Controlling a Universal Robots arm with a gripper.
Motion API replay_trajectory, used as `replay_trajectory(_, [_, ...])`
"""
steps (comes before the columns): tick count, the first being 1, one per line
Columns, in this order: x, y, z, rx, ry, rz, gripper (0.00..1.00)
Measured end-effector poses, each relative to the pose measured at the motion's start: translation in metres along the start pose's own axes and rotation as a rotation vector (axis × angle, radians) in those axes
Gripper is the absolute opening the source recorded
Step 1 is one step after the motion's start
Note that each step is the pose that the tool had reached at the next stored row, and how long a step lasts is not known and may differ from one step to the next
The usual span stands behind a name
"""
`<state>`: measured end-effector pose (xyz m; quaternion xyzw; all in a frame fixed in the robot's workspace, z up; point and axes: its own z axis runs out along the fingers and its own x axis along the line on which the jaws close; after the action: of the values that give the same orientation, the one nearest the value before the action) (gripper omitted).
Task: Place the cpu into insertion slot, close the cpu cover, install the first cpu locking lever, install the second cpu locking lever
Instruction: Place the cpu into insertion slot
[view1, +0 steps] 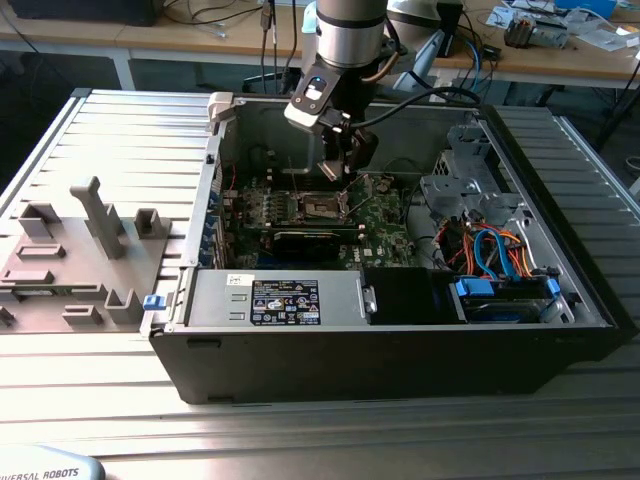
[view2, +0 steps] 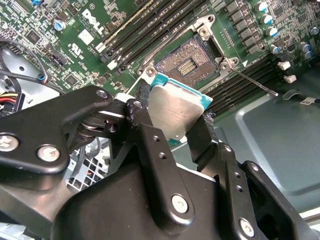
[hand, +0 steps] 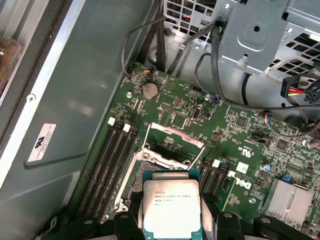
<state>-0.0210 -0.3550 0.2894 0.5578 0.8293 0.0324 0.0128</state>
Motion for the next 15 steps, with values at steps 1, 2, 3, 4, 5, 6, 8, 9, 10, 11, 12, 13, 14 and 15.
replay_trajectory(1, [0.0, 0.0, 0.0, 0.0, 0.0, 0.001, 0.54])
replay_trajectory(2, [0.0, 0.0, 0.0, 0.0, -0.0001, 0.001, 0.54])
replay_trajectory(3, [0.0, -0.0001, 0.0019, 0.0, -0.0004, 0.003, 0.54])
replay_trajectory(4, [-0.0001, -0.0002, 0.0031, 0.0001, -0.001, 0.008, 0.54])
replay_trajectory(5, [0.0, -0.0002, 0.0031, 0.0, -0.001, 0.009, 0.54])
replay_trajectory(6, [0.0, -0.0002, 0.0032, 0.0, -0.001, 0.009, 0.54])
replay_trajectory(8, [0.0, -0.0002, 0.0032, 0.0, -0.0012, 0.011, 0.54])
replay_trajectory(9, [0.0, -0.0002, 0.0032, 0.0, -0.0013, 0.012, 0.54])
replay_trajectory(10, [0.0, -0.0002, 0.0032, 0.0, -0.0014, 0.013, 0.54])
replay_trajectory(11, [0.0, -0.0002, 0.0032, 0.0, -0.0014, 0.014, 0.54])
replay_trajectory(12, [0.0, -0.0002, 0.0032, 0.0, -0.0014, 0.015, 0.54])
replay_trajectory(13, [0.0, -0.0002, 0.0032, 0.0, -0.0015, 0.015, 0.54])
replay_trajectory(14, [0.0, -0.0002, 0.0033, 0.0, -0.0016, 0.016, 0.54])
replay_trajectory(15, [0.0, -0.0002, 0.0033, -0.0001, -0.0016, 0.017, 0.54])
